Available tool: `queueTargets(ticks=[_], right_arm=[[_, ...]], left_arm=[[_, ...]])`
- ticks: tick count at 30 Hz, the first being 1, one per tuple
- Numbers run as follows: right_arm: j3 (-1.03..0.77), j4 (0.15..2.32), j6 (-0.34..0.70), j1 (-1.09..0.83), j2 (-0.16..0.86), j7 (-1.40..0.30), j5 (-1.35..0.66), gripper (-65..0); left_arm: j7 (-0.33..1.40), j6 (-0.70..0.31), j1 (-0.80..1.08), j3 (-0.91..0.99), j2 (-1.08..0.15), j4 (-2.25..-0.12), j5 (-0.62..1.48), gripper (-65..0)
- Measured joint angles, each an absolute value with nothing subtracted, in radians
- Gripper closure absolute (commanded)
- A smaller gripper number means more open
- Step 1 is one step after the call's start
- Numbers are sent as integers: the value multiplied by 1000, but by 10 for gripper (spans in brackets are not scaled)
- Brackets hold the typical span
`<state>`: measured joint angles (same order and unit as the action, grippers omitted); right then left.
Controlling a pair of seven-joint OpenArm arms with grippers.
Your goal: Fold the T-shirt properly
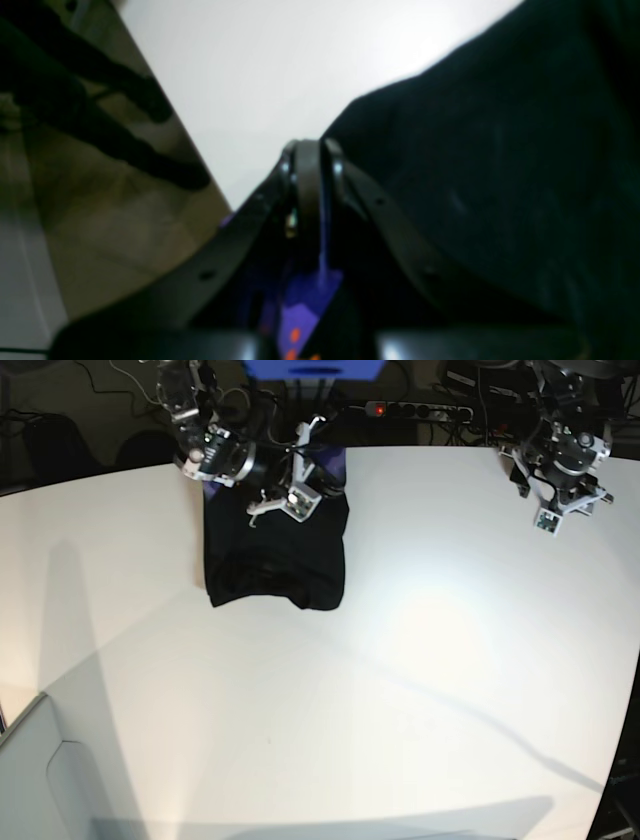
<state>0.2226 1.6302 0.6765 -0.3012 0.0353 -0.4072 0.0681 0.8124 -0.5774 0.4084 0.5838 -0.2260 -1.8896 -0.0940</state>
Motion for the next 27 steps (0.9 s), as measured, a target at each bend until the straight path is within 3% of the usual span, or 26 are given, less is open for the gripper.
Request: queueTargets(ticks=[4, 13, 22, 27], right_arm=[[223, 1637, 677, -295, 36, -414, 75, -2], [17, 1986, 677, -426, 57, -402, 65, -2], [-172, 1829, 677, -453, 55, -405, 68, -2], [-215, 1689, 677, -427, 55, -297, 61, -2]], left_arm=[[809, -577, 406, 581, -227, -1890, -94, -372], [809, -577, 407, 579, -221, -1890, -93, -372], [809, -577, 405, 578, -219, -1890, -94, -372], [809, -577, 405, 578, -218, -1890, -94, -372]])
